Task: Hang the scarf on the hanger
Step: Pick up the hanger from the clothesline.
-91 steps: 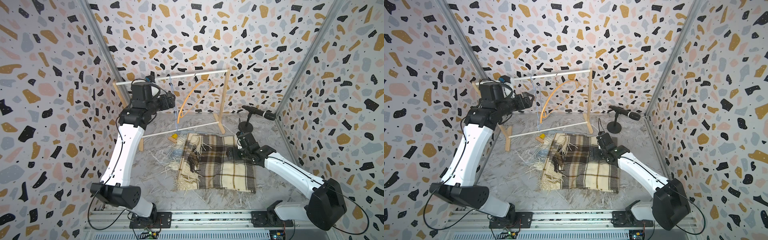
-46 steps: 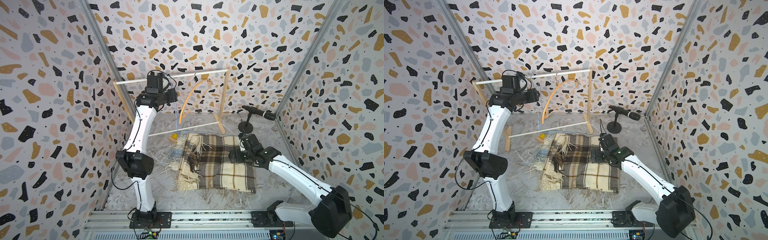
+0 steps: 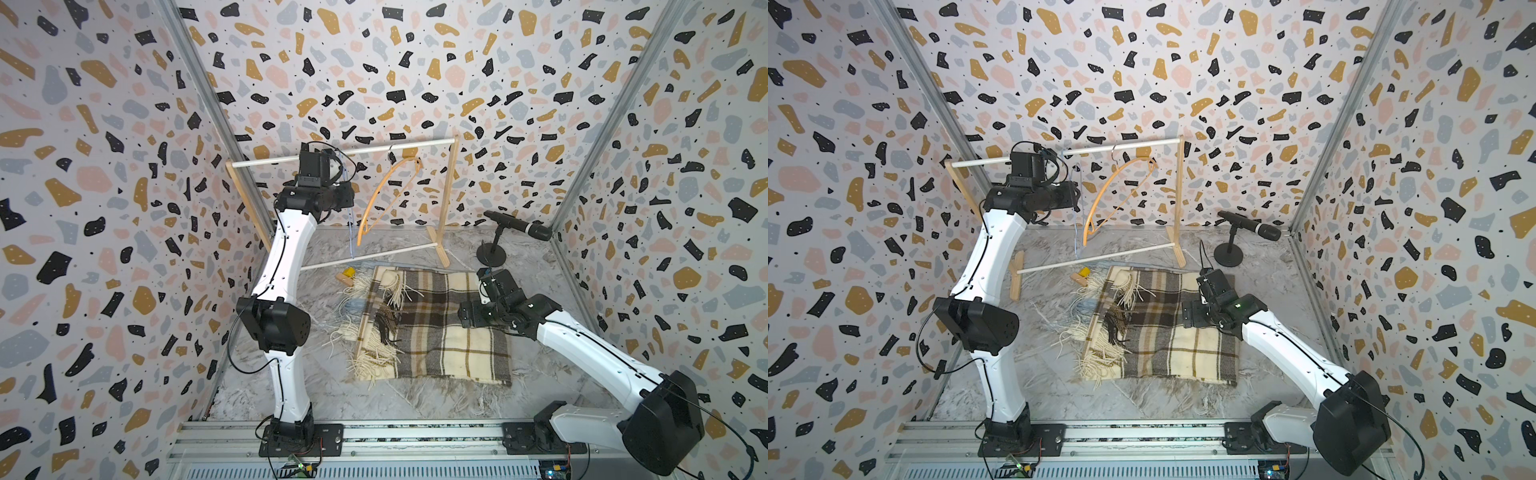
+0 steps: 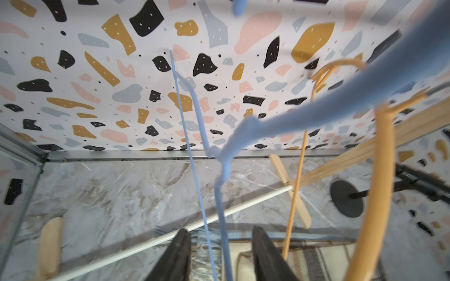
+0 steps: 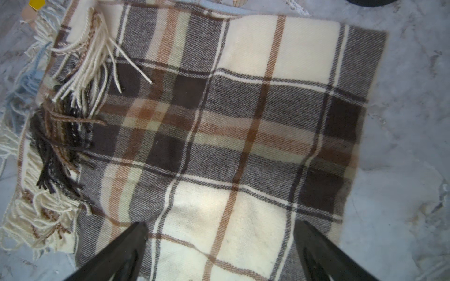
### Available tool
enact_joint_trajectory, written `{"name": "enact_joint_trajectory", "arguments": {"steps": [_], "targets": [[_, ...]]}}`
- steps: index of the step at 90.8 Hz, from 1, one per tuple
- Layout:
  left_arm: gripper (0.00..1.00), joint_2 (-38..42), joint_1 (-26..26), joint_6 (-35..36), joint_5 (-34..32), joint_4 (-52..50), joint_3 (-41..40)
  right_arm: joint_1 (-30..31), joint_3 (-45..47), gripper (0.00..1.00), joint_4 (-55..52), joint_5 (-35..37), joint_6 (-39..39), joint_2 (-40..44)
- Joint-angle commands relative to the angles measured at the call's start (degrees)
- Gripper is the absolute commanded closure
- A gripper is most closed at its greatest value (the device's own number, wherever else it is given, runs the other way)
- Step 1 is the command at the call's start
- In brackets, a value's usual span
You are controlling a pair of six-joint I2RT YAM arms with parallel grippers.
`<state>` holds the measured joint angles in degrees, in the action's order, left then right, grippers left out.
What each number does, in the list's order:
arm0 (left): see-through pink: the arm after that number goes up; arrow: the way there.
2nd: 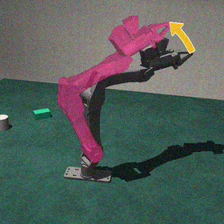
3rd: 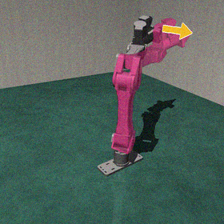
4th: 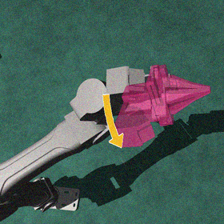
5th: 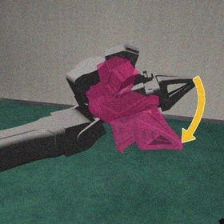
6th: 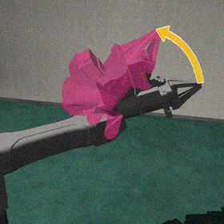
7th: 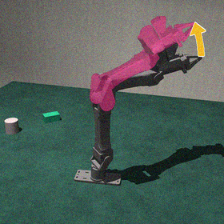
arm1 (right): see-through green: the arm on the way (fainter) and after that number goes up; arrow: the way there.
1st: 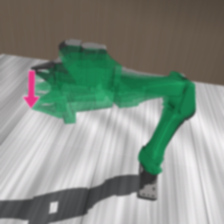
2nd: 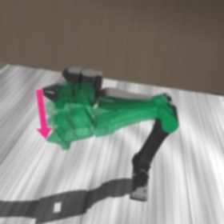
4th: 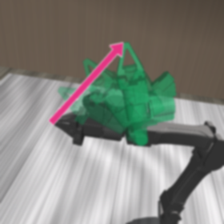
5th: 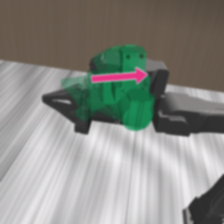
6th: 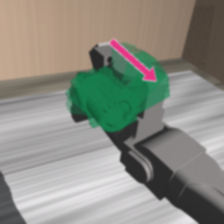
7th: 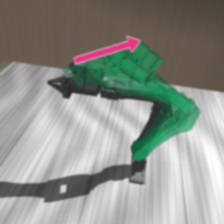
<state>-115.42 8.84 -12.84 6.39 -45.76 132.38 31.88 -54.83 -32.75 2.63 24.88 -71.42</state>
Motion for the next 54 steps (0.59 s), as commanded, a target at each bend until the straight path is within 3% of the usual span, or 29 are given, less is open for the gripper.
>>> {"name": "enact_joint_trajectory", "arguments": {"steps": [1, 11, 35, 54], "targets": [[0.51, 2.6, 0.0, -0.2, 0.0, 2.9, -4.8, 0.0, 0.3, 0.0, -1.1, 0.9, 0.3, 0.3], [0.55, 3.8, 0.0, -0.5, 0.2, 4.5, -7.8, 0.0, 0.5, 0.01, -1.0, 0.9, 0.4, 0.2], [0.87, 4.9, 0.0, -0.1, 1.0, 3.9, -6.4, 0.1, 0.6, 0.0, -1.1, 1.2, 0.3, 0.2], [1.0, 7.8, 0.0, 0.8, 0.5, 3.8, -6.4, 0.0, 0.5, 0.0, -1.1, 1.4, 0.2, 0.1]]}}
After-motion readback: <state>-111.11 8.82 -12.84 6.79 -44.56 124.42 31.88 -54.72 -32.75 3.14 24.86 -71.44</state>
